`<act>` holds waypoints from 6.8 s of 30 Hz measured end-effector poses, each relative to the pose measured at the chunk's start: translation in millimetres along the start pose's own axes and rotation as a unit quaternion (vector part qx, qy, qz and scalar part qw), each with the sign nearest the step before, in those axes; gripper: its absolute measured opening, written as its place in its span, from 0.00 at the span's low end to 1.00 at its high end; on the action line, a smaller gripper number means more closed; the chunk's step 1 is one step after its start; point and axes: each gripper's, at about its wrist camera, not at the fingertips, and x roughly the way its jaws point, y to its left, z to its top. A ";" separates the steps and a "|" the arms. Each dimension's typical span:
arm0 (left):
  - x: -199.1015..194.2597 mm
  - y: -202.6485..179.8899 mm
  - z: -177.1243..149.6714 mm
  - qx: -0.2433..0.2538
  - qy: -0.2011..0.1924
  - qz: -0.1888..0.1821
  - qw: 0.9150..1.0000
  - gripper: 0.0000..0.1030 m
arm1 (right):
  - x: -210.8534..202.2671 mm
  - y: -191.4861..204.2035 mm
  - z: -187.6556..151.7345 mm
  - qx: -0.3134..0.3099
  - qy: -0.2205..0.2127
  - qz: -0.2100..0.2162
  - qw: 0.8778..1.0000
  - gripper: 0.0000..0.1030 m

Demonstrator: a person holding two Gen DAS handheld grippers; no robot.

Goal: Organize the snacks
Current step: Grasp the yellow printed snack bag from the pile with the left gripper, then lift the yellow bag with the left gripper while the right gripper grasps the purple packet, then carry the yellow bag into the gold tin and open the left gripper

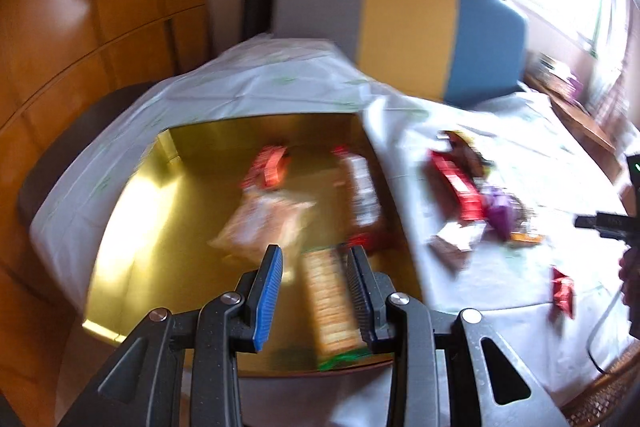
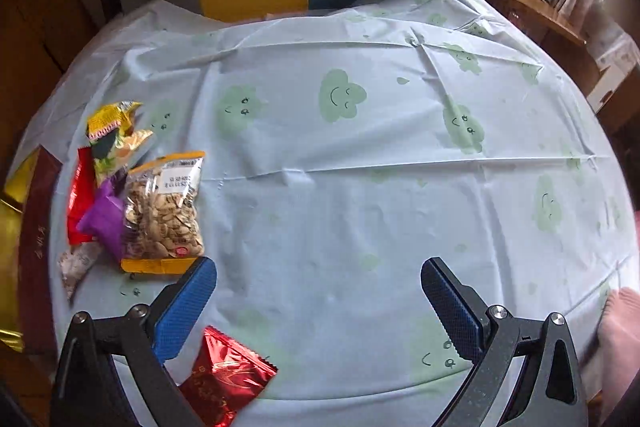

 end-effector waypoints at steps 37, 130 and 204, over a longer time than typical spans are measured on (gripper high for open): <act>221.5 -197.7 126.7 0.019 0.190 -0.076 0.979 0.39 | -36.6 8.1 -1.4 0.006 -0.044 0.082 0.996 1.00; 54.8 -127.0 -83.5 0.099 0.043 -0.250 0.962 0.28 | 41.0 133.7 -57.6 -0.309 0.092 0.129 0.938 0.82; 12.7 9.4 -8.1 -0.039 -0.013 0.000 0.999 0.37 | 19.0 146.9 -97.0 -0.403 -0.012 0.035 0.915 0.49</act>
